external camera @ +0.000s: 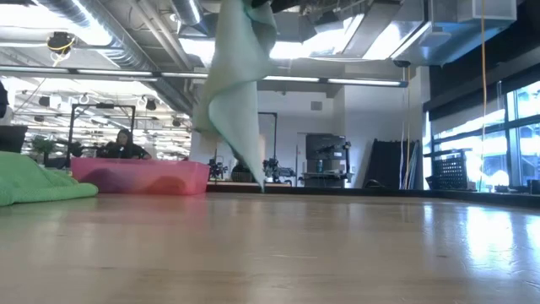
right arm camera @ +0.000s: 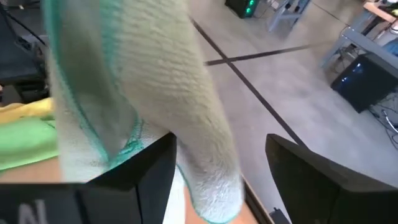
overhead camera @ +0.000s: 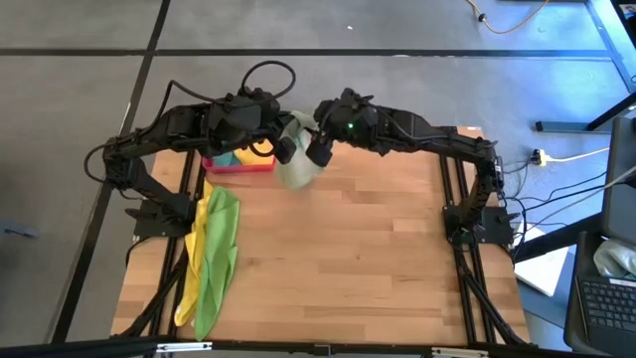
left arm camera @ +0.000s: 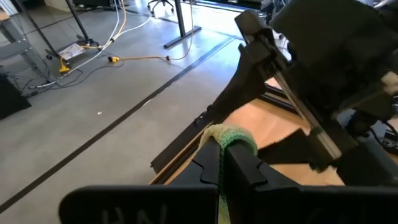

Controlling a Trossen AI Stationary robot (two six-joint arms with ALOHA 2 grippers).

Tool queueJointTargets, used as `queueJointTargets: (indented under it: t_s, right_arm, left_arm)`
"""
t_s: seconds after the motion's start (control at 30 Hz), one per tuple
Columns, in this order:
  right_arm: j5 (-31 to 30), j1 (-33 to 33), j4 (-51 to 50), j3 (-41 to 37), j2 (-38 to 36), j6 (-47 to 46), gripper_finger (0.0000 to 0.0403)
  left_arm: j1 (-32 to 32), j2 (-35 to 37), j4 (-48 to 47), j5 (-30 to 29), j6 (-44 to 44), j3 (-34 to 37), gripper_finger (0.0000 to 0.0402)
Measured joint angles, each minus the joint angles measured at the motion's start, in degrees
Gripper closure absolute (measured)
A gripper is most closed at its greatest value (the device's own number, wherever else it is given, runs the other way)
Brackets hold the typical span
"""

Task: Fold microfiber towels
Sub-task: Fold the light green microfiber towel

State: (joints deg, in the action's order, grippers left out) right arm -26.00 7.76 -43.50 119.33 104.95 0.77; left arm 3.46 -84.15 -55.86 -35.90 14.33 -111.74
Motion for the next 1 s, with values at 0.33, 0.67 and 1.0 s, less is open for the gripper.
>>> queueJointTargets:
  t_s: [0.33, 0.67, 1.0]
  right_arm:
    - [3.69, 3.95, 0.28, -0.02, -0.64, 0.2, 0.0154]
    - [3.7, 6.02, 1.54, -0.02, -0.64, 5.1, 0.0154]
    - [7.45, 3.05, -11.39, 0.03, -4.34, 15.39, 0.0155]
  left_arm:
    - [0.38, 0.01, 0.23, -0.46, -1.34, 0.0, 0.0402]
    - [1.52, 0.01, -0.7, -0.48, -4.33, 0.0, 0.0402]
    - [3.0, 0.46, -1.43, 0.04, -4.47, 0.0, 0.0402]
